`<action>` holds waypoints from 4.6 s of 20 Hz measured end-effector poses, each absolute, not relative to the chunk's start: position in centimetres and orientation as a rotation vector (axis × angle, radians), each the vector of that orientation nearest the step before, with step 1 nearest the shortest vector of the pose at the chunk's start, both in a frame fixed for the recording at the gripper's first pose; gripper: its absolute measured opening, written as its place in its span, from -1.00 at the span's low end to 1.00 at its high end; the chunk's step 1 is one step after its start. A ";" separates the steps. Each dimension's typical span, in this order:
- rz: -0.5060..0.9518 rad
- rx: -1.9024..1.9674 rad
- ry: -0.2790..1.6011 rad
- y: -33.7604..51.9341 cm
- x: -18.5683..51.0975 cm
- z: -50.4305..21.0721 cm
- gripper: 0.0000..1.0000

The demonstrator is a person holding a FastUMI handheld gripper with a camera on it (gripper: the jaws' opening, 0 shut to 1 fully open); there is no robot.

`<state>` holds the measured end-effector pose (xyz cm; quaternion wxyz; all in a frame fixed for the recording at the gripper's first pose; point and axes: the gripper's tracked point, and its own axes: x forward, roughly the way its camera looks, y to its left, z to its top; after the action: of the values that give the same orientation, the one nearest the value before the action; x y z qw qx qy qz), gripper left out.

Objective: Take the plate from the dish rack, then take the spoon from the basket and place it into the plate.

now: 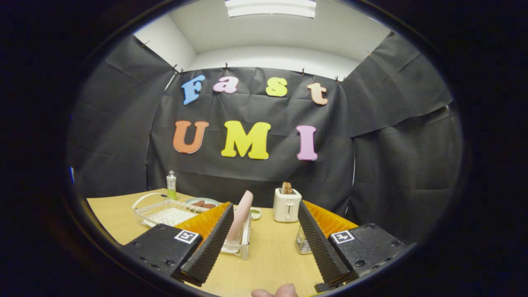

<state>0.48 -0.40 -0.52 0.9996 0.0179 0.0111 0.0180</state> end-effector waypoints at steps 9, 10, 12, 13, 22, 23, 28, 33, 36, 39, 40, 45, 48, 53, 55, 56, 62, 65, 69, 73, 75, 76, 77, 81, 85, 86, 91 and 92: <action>0.073 0.040 0.081 -0.4 3.6 0.2 1.00; 0.074 0.040 0.090 -0.5 4.2 0.8 1.00; 0.080 0.041 0.093 -0.6 5.4 2.5 1.00; 0.082 0.035 0.093 -0.6 6.1 3.5 1.00; 0.124 0.036 0.274 1.3 14.3 7.1 1.00; 0.144 0.034 0.324 2.2 15.2 6.7 1.00; 0.205 0.055 0.579 5.2 19.0 3.9 1.00; 0.193 0.116 0.780 5.9 21.7 -1.1 1.00; 0.181 0.167 0.850 6.2 22.8 -3.6 1.00; 0.172 0.214 0.909 6.8 23.5 -5.7 0.96; 0.167 0.219 0.927 7.0 23.6 -6.3 0.94; 0.126 0.242 0.994 8.0 23.1 -7.8 0.37; 0.042 0.245 1.012 7.7 22.9 -7.9 -0.14; -0.038 0.194 1.004 7.6 22.5 -7.0 -0.24; -0.064 0.184 1.009 7.4 22.4 -6.5 -0.25; -0.078 0.188 1.020 7.5 22.4 -6.4 -0.25; -0.156 0.087 1.011 7.1 22.6 -4.6 -0.25; -0.151 0.056 0.948 7.4 22.8 -1.8 -0.30; -0.075 0.136 0.909 8.0 20.5 -0.5 -0.36; 0.050 0.275 0.896 7.7 15.8 -0.9 -0.36; 0.116 0.320 0.885 7.4 13.0 -1.6 -0.36; 0.145 0.347 0.883 7.2 11.6 -2.2 -0.36; 0.171 0.372 0.886 7.0 10.2 -3.0 -0.37; 0.226 0.440 0.887 5.9 5.8 -7.4 -0.37; 0.279 0.505 0.950 6.9 2.2 -13.3 -0.37; 0.301 0.533 0.968 7.5 1.5 -14.4 -0.37; 0.346 0.666 1.002 9.7 -0.1 -18.0 -0.37; 0.344 0.688 1.003 9.9 0.2 -18.5 -0.36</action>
<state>0.18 9.89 -18.50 0.8069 0.3215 0.4688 0.1607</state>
